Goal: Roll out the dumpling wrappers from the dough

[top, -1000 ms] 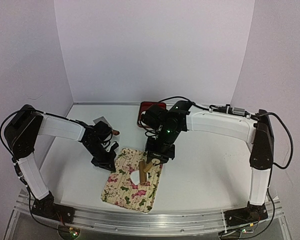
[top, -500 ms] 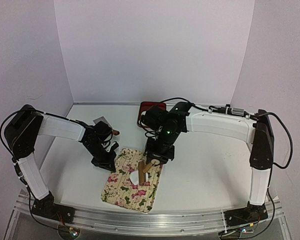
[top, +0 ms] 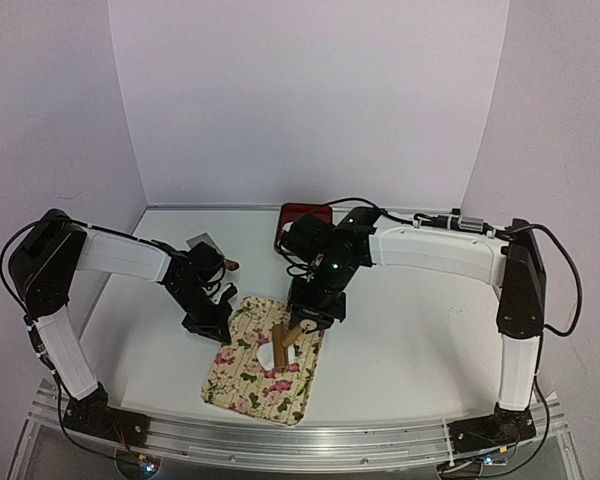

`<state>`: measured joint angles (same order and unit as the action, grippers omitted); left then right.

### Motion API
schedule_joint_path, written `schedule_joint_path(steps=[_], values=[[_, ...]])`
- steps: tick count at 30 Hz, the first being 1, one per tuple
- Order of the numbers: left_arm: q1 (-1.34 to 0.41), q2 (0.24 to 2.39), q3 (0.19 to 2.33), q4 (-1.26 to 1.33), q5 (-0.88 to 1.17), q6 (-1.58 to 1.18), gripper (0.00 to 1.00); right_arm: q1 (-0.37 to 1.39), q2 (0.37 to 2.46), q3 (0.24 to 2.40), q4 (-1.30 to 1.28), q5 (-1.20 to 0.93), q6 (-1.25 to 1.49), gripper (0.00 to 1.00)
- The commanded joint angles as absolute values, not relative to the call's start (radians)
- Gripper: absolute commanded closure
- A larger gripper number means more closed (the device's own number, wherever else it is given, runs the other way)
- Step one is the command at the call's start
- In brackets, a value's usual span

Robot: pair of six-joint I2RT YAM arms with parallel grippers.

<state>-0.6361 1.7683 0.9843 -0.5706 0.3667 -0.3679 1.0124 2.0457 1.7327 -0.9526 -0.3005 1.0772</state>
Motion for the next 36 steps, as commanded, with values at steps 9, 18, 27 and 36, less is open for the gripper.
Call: schedule_joint_path(steps=[9, 18, 27, 36], values=[[-0.648, 1.778, 1.024, -0.614, 0.324, -0.305, 1.00, 1.023, 2.296, 1.544, -1.136, -0.217, 1.058, 1.00], [-0.647, 1.783, 1.026, -0.617, 0.322, -0.305, 1.00, 1.023, 2.319, 1.545, -1.121, -0.225, 1.051, 1.00], [-0.647, 1.790, 1.030, -0.618, 0.322, -0.305, 1.00, 1.023, 2.357, 1.574, -1.106, -0.247, 1.025, 1.00], [-0.647, 1.802, 1.035, -0.620, 0.322, -0.302, 1.00, 1.024, 2.387, 1.584, -1.074, -0.281, 0.996, 1.00]])
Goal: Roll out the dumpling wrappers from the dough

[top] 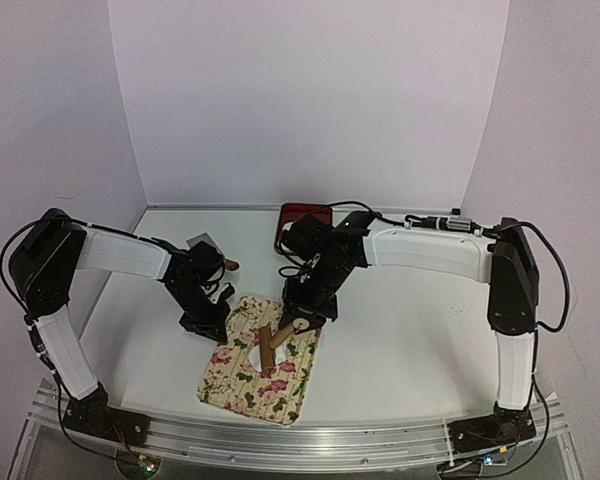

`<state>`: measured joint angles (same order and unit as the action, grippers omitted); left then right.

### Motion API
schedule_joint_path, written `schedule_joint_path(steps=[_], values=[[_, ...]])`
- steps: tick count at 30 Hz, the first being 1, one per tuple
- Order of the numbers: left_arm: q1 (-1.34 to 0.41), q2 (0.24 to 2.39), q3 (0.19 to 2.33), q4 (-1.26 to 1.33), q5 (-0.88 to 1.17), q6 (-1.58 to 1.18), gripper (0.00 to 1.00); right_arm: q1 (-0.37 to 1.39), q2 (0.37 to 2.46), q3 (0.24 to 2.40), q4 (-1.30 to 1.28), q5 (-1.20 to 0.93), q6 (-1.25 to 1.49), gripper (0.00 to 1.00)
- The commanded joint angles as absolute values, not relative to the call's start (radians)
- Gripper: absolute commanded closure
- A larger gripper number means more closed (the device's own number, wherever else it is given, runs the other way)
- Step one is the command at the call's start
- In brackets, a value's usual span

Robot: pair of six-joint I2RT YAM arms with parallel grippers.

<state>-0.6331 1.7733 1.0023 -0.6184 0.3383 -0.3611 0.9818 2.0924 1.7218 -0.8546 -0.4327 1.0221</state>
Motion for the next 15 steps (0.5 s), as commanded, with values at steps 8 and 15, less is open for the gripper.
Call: schedule_joint_path(steps=[8, 15], values=[[-0.647, 1.804, 1.035, -0.619, 0.322, -0.302, 1.00, 1.024, 2.395, 1.590, -1.072, -0.275, 0.998, 1.00], [-0.647, 1.808, 1.036, -0.619, 0.324, -0.301, 1.00, 1.025, 2.410, 1.600, -1.074, -0.265, 0.999, 1.00]])
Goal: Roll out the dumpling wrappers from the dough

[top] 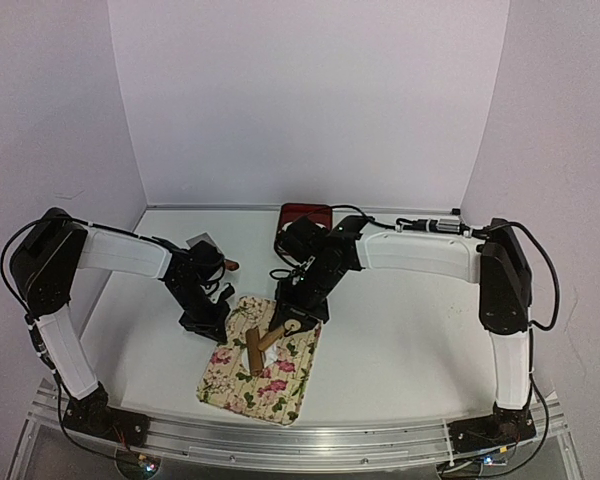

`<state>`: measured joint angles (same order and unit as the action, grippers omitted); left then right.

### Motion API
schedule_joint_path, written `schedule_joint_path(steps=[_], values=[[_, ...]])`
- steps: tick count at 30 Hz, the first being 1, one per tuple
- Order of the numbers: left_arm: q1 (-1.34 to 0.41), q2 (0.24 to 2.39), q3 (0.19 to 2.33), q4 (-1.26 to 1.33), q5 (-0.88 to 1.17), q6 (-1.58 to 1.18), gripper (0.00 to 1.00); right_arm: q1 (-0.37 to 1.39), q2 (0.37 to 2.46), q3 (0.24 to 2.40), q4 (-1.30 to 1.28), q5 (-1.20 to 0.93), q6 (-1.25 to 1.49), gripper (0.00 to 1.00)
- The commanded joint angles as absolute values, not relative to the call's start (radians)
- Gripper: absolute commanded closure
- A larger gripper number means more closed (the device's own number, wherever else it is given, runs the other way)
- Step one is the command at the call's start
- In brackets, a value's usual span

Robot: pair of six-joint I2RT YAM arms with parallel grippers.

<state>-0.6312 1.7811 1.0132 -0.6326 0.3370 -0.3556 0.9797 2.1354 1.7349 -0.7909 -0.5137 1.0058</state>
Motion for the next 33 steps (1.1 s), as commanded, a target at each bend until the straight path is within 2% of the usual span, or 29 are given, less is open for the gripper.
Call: schedule_joint_path(steps=[1, 11, 25, 33], values=[[-0.647, 1.806, 1.035, -0.620, 0.323, -0.301, 1.00, 1.023, 2.409, 1.599, -1.074, -0.261, 1.001, 1.00], [-0.648, 1.807, 1.043, -0.624, 0.314, -0.302, 1.00, 1.024, 2.380, 1.605, -1.106, -0.200, 1.029, 1.00], [-0.647, 1.783, 1.043, -0.622, 0.296, -0.304, 1.00, 1.039, 2.411, 1.793, -1.215, -0.098, 0.982, 1.00], [-0.647, 1.760, 1.023, -0.611, 0.305, -0.315, 1.00, 1.070, 2.442, 1.833, -1.211, -0.114, 0.961, 1.00]])
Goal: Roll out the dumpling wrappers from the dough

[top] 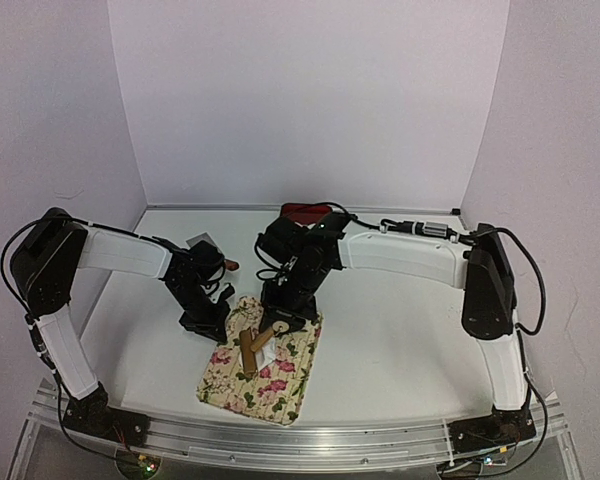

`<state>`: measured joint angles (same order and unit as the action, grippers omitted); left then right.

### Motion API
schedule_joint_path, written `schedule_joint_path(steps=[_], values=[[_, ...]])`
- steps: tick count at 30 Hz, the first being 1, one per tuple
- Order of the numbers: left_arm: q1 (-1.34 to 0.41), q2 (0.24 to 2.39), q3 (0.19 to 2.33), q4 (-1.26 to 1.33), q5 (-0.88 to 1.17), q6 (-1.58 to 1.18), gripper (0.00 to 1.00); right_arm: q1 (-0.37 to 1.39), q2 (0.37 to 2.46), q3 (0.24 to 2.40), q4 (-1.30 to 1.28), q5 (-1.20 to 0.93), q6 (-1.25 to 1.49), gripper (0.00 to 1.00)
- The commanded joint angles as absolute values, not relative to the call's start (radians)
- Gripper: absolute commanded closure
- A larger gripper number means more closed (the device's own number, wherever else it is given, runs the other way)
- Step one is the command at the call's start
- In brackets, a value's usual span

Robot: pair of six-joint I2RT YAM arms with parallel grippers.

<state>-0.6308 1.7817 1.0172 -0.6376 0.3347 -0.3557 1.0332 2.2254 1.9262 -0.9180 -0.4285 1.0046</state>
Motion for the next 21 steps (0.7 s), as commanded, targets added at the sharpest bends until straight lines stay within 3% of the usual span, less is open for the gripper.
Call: schedule_joint_path(steps=[1, 21], values=[[-0.647, 1.759, 1.021, -0.609, 0.307, -0.316, 1.00, 1.075, 2.449, 1.839, -1.209, -0.120, 0.955, 1.00], [-0.647, 1.758, 1.013, -0.606, 0.328, -0.325, 1.00, 1.088, 2.489, 1.893, -1.183, -0.158, 0.923, 1.00]])
